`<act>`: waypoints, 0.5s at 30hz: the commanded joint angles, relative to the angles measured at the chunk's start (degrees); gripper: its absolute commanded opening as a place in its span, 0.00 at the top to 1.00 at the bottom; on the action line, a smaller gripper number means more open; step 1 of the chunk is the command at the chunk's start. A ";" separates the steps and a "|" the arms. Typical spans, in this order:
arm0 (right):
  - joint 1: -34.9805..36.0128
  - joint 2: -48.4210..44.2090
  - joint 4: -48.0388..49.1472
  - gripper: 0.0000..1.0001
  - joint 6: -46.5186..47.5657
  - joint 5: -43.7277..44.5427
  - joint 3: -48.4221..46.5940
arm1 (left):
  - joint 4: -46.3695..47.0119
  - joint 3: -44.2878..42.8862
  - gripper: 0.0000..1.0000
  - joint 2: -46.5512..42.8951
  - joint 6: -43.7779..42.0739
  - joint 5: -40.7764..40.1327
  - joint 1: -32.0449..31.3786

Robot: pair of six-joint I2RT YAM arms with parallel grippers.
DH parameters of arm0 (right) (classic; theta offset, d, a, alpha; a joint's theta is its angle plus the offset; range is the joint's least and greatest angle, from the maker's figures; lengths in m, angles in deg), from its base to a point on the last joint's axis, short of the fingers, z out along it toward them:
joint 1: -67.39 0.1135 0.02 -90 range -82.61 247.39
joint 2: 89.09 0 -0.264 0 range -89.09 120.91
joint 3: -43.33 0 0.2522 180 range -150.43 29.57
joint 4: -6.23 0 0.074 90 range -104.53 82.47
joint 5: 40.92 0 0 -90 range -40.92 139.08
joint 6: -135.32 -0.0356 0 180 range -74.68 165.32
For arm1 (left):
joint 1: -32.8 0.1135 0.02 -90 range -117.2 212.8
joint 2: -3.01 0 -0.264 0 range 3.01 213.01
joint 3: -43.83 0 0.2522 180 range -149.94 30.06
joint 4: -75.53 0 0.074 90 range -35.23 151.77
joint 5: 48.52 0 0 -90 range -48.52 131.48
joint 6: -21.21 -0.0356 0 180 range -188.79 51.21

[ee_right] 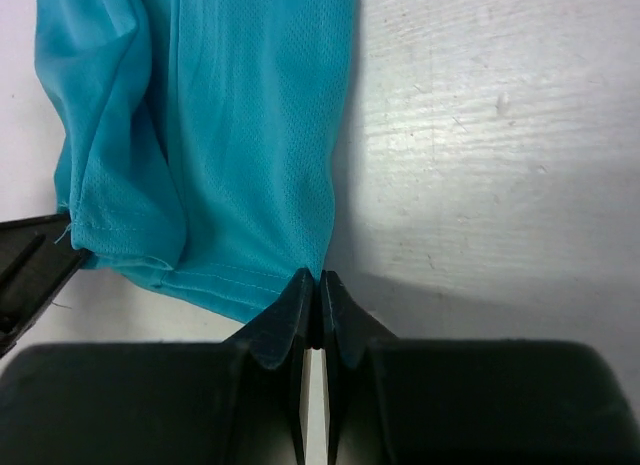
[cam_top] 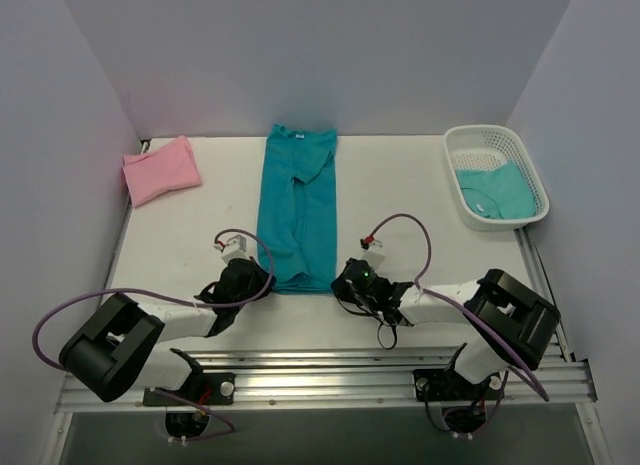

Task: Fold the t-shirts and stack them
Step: Grab the bottom of the folded rectangular tshirt with both arms

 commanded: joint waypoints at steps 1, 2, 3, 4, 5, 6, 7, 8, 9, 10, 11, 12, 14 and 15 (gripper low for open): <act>-0.18 -5.65 -6.03 1.00 -0.04 4.84 2.60 | -6.63 1.59 0.98 -3.57 0.50 -1.13 -1.96; -0.18 -6.61 -6.47 1.00 -0.30 5.10 3.13 | -7.68 1.85 0.98 -5.31 0.67 -1.22 -2.32; -0.18 -8.36 -7.17 1.00 -0.48 5.45 3.75 | -8.38 2.38 0.98 -6.29 1.02 -1.22 -2.76; -0.09 -9.25 -7.53 1.00 -0.57 5.72 4.62 | -9.17 2.82 0.98 -8.39 1.29 -1.31 -3.55; -0.09 -9.96 -8.05 1.00 -0.66 5.90 4.98 | -10.49 3.17 0.98 -9.54 1.81 -1.57 -3.99; -0.09 -11.53 -9.02 1.00 -0.75 6.25 5.33 | -11.20 3.52 0.98 -10.68 2.08 -1.66 -4.43; -0.09 -12.24 -9.37 1.00 -0.75 6.51 5.59 | -12.16 4.31 0.98 -13.22 2.43 -1.75 -5.39; 0.08 -13.64 -10.33 1.00 -0.83 6.60 6.21 | -14.17 4.58 0.98 -14.46 3.04 -1.83 -5.92; 0.17 -14.35 -10.69 1.00 -1.01 6.86 6.47 | -15.24 4.93 0.98 -15.86 3.40 -1.83 -6.45; 0.52 -15.23 -11.13 1.00 -1.27 7.04 6.82 | -16.38 5.37 0.98 -18.58 3.57 -1.83 -7.06; 0.78 -16.02 -11.66 1.00 -1.36 7.13 7.44 | -19.00 5.46 0.98 -20.08 4.10 -1.92 -8.38; 0.96 -17.77 -12.53 1.00 -1.71 7.13 7.70 | -20.50 5.46 0.98 -21.49 4.28 -2.10 -9.09; 1.75 -19.62 -14.46 1.00 -2.06 7.65 8.23 | -25.84 4.85 0.98 -25.71 4.80 -2.45 -10.66; 1.93 -21.46 -15.08 1.00 -2.24 7.92 8.32 | -27.36 4.58 0.98 -27.03 4.89 -2.89 -11.02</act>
